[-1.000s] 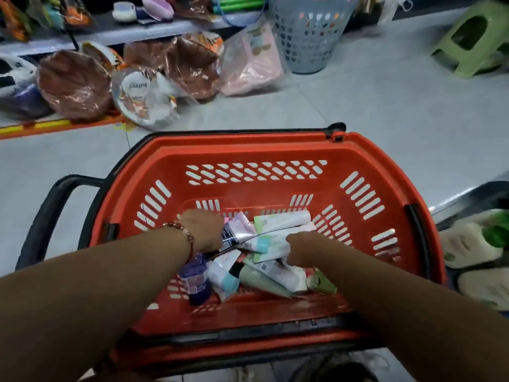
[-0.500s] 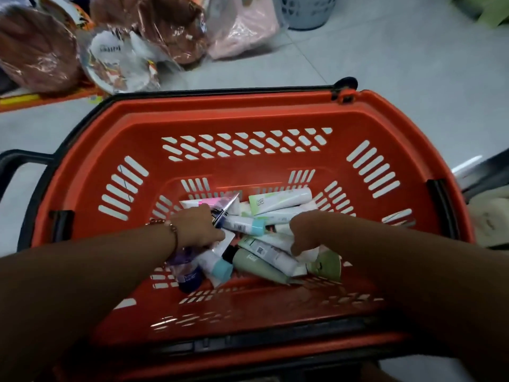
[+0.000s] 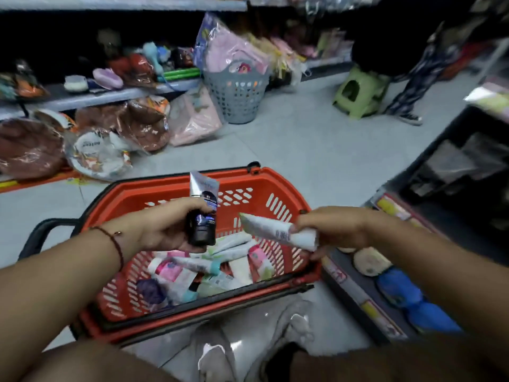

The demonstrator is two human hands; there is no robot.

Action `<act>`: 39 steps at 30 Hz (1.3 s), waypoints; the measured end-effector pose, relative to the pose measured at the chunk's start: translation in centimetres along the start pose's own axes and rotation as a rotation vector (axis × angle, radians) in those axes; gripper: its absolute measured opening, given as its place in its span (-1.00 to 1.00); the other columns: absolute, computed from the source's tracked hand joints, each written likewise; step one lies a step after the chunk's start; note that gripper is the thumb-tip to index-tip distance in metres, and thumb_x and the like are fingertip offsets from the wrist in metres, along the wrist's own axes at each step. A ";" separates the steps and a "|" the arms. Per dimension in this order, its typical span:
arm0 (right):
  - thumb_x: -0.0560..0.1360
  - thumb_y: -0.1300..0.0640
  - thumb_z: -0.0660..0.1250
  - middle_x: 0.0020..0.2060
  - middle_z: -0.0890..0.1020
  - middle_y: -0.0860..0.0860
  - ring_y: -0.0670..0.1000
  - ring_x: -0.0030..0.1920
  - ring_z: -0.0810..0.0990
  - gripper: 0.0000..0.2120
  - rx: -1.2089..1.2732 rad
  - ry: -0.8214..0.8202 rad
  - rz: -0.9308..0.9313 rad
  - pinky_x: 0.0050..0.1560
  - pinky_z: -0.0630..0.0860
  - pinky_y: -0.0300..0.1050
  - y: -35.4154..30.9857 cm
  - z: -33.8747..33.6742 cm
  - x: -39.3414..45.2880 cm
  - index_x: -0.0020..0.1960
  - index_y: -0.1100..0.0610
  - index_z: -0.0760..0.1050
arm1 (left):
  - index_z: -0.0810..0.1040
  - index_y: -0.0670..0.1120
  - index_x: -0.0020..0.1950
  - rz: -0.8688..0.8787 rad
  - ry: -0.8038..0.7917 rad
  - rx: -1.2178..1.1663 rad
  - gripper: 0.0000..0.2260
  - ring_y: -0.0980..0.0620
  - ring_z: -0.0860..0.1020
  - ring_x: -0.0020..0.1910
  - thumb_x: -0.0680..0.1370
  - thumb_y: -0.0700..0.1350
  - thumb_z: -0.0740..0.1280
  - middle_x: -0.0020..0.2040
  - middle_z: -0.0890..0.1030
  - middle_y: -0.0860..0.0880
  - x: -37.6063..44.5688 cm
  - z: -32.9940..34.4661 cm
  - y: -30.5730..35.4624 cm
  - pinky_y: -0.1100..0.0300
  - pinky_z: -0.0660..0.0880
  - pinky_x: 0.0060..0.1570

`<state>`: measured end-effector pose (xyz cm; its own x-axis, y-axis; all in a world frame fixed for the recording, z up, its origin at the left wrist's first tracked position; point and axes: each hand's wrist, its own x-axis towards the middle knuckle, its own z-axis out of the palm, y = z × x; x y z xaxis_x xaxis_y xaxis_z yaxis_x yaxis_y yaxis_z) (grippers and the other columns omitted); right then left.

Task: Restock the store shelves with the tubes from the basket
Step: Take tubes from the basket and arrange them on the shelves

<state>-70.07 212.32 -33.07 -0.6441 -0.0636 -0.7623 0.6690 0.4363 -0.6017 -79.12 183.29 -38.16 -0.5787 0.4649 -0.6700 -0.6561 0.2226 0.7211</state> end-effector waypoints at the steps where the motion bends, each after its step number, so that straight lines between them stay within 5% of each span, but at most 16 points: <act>1: 0.50 0.08 0.32 -0.25 0.61 0.12 0.04 -0.28 0.61 -0.81 0.179 -0.005 -0.013 -0.19 0.61 -0.10 0.5 -0.4 -2.6 0.05 0.17 0.51 | 0.52 -0.07 0.04 0.047 -0.028 -0.028 -0.86 -0.10 0.59 -0.22 0.51 -0.08 0.31 -0.17 0.60 -0.14 -1.4 2.1 1.2 -0.01 0.57 -0.09; 7: 0.31 0.09 0.43 -0.22 0.57 0.16 0.04 -0.36 0.51 -0.57 1.106 -0.112 -0.319 -0.43 0.54 -0.16 6.5 -1.8 -11.4 0.13 0.22 0.54 | 0.54 -0.12 -0.04 0.239 -0.186 -0.360 -0.82 -0.12 0.57 -0.27 0.39 -0.12 0.31 -0.25 0.60 -0.16 -8.2 15.8 2.8 0.01 0.47 -0.12; 11: 0.50 0.04 0.17 -0.24 0.56 0.15 0.03 -0.46 0.51 -0.63 1.499 -0.118 -0.420 -0.48 0.48 -0.21 11.1 -0.5 -12.4 0.07 0.25 0.62 | 0.50 -0.18 0.08 0.195 -0.265 -0.325 -0.69 -0.16 0.58 -0.18 0.35 -0.17 0.25 -0.08 0.62 -0.25 -8.2 21.7 1.4 0.02 0.46 -0.14; 16: 0.45 0.06 0.17 -0.28 0.54 0.14 0.02 -0.48 0.50 -0.62 1.563 0.076 -0.375 -0.46 0.42 -0.26 15.6 -0.9 -15.2 -0.07 0.31 0.65 | 0.52 -0.17 0.11 0.269 -0.224 -0.122 -0.84 -0.14 0.61 -0.05 0.56 -0.19 0.24 0.01 0.63 -0.24 -5.4 28.9 1.9 -0.03 0.55 -0.05; 20: 0.42 0.05 0.18 -0.29 0.55 0.11 -0.02 -0.40 0.48 -0.63 1.643 0.247 -0.393 -0.44 0.40 -0.27 17.2 -1.9 -16.7 -0.02 0.27 0.62 | 0.55 -0.09 0.04 0.397 -0.127 0.069 -0.85 -0.06 0.69 -0.11 0.51 -0.18 0.45 -0.08 0.73 -0.13 -3.3 34.1 1.0 0.04 0.64 -0.17; 23: 0.42 0.06 0.18 -0.31 0.56 0.11 0.00 -0.39 0.49 -0.67 1.674 0.355 -0.337 -0.45 0.41 -0.27 18.8 -2.8 -17.5 0.01 0.25 0.56 | 0.60 -0.07 0.09 0.478 -0.105 0.193 -0.71 -0.02 0.70 -0.07 0.41 -0.12 0.56 -0.08 0.73 -0.06 -1.9 37.7 0.3 -0.05 0.64 0.02; 27: 0.53 0.04 0.15 -0.31 0.58 0.14 0.03 -0.46 0.56 -0.69 1.736 0.495 -0.225 -0.49 0.44 -0.27 21.5 -3.8 -18.0 0.10 0.18 0.54 | 0.51 -0.04 0.15 0.636 -0.041 0.384 -0.58 0.17 0.62 -0.10 0.39 -0.03 0.58 -0.04 0.66 0.10 0.1 41.8 -0.2 0.29 0.54 -0.11; 30: 0.55 0.04 0.15 -0.27 0.58 0.15 0.03 -0.45 0.57 -0.68 1.765 0.536 -0.188 -0.52 0.46 -0.27 22.8 -4.3 -18.3 0.15 0.19 0.52 | 0.42 0.03 0.23 0.731 0.020 0.497 -0.51 0.19 0.51 -0.08 0.41 0.05 0.55 -0.05 0.51 0.19 0.7 44.1 0.4 0.33 0.37 -0.16; 39: 0.57 0.03 0.15 -0.27 0.60 0.17 0.05 -0.51 0.59 -0.68 1.855 0.531 -0.172 -0.50 0.48 -0.24 24.4 -5.3 -18.7 0.15 0.20 0.54 | 0.44 -0.03 0.37 0.917 0.064 0.627 -0.44 0.10 0.48 0.10 0.43 0.02 0.54 0.19 0.52 0.07 6.5 48.1 2.6 0.21 0.38 0.03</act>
<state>-43.63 228.89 -32.21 -0.5262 0.3965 -0.7522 -0.1353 -0.9124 -0.3863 -61.27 228.15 -32.18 -0.7547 0.6344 0.1674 0.3836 0.2197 0.8970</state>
